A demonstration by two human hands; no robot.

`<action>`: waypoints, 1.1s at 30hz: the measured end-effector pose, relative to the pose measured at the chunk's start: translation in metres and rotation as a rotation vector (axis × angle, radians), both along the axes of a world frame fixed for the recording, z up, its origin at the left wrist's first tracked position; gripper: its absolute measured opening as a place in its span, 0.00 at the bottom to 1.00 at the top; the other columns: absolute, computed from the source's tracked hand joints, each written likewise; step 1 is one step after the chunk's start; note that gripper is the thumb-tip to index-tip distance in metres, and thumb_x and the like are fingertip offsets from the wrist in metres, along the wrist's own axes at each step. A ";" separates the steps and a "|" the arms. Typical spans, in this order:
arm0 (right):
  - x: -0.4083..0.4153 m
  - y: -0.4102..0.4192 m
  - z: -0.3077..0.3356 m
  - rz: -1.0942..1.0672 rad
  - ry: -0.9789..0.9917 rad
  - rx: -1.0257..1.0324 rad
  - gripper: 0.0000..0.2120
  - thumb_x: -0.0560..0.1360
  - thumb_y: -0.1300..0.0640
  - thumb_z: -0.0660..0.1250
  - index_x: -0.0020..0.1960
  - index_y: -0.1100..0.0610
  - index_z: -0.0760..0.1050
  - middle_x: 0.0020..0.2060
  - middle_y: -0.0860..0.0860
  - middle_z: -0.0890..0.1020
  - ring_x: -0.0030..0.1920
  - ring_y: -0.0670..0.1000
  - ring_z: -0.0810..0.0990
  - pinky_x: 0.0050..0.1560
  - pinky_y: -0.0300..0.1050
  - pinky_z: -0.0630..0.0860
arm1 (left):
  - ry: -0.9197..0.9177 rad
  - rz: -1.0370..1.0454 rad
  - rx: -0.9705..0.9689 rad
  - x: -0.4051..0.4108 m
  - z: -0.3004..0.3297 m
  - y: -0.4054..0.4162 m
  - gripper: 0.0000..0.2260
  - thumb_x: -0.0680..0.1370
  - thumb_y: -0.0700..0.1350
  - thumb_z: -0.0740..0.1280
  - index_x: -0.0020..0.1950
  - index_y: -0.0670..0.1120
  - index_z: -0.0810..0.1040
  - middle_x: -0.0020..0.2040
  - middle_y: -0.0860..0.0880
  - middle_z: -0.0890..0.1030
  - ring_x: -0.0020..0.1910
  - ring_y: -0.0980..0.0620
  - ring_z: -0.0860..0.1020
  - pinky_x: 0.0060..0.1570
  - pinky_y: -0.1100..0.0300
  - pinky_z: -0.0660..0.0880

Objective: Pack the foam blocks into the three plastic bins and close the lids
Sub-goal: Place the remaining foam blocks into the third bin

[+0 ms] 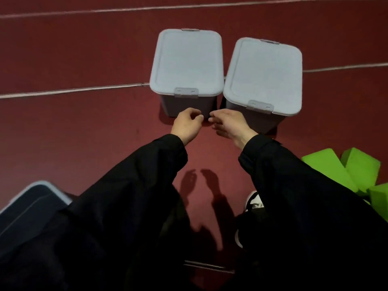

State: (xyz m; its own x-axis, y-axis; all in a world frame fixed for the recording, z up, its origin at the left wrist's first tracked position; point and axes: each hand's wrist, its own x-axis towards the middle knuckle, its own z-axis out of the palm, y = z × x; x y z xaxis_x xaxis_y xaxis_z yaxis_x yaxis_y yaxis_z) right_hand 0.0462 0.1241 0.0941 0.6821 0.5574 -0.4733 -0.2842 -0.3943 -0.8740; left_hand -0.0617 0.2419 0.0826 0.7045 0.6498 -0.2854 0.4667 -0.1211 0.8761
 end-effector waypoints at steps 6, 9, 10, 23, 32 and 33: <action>-0.120 0.061 0.048 0.216 -0.105 0.113 0.10 0.79 0.56 0.66 0.53 0.58 0.85 0.40 0.50 0.86 0.41 0.50 0.82 0.42 0.45 0.72 | -0.088 0.132 0.073 -0.113 0.052 0.040 0.10 0.72 0.52 0.63 0.50 0.52 0.79 0.48 0.50 0.84 0.50 0.47 0.82 0.51 0.48 0.79; -0.174 0.091 0.050 0.326 -0.109 0.095 0.09 0.80 0.53 0.67 0.52 0.55 0.85 0.42 0.49 0.87 0.41 0.50 0.82 0.41 0.44 0.74 | -0.069 0.209 0.090 -0.180 0.052 0.064 0.11 0.73 0.53 0.63 0.52 0.52 0.79 0.51 0.49 0.84 0.52 0.47 0.82 0.53 0.49 0.79; -0.192 0.101 0.049 0.367 -0.117 0.079 0.09 0.80 0.52 0.67 0.52 0.54 0.85 0.43 0.50 0.87 0.41 0.49 0.82 0.40 0.43 0.74 | -0.060 0.241 0.092 -0.204 0.048 0.071 0.10 0.74 0.53 0.63 0.52 0.52 0.78 0.53 0.49 0.84 0.53 0.47 0.82 0.55 0.49 0.79; -0.435 0.158 -0.024 0.891 -0.061 -0.110 0.08 0.80 0.56 0.68 0.51 0.59 0.83 0.40 0.51 0.82 0.36 0.49 0.76 0.33 0.40 0.68 | 0.169 0.809 0.001 -0.502 -0.043 0.098 0.05 0.76 0.46 0.66 0.48 0.49 0.81 0.43 0.49 0.83 0.48 0.46 0.82 0.54 0.52 0.77; -0.455 0.111 -0.124 1.173 -0.332 -0.613 0.33 0.79 0.49 0.70 0.80 0.53 0.62 0.79 0.60 0.58 0.75 0.62 0.66 0.74 0.52 0.65 | 0.811 1.177 -0.588 -0.660 -0.171 -0.019 0.31 0.80 0.46 0.68 0.78 0.36 0.61 0.76 0.38 0.66 0.75 0.41 0.66 0.71 0.53 0.64; -0.452 0.110 -0.127 1.205 -0.308 -0.627 0.34 0.79 0.48 0.70 0.81 0.52 0.61 0.81 0.60 0.55 0.77 0.62 0.63 0.75 0.52 0.62 | 0.773 1.192 -0.572 -0.661 -0.174 -0.022 0.27 0.80 0.45 0.67 0.75 0.35 0.66 0.73 0.39 0.71 0.72 0.41 0.71 0.67 0.53 0.69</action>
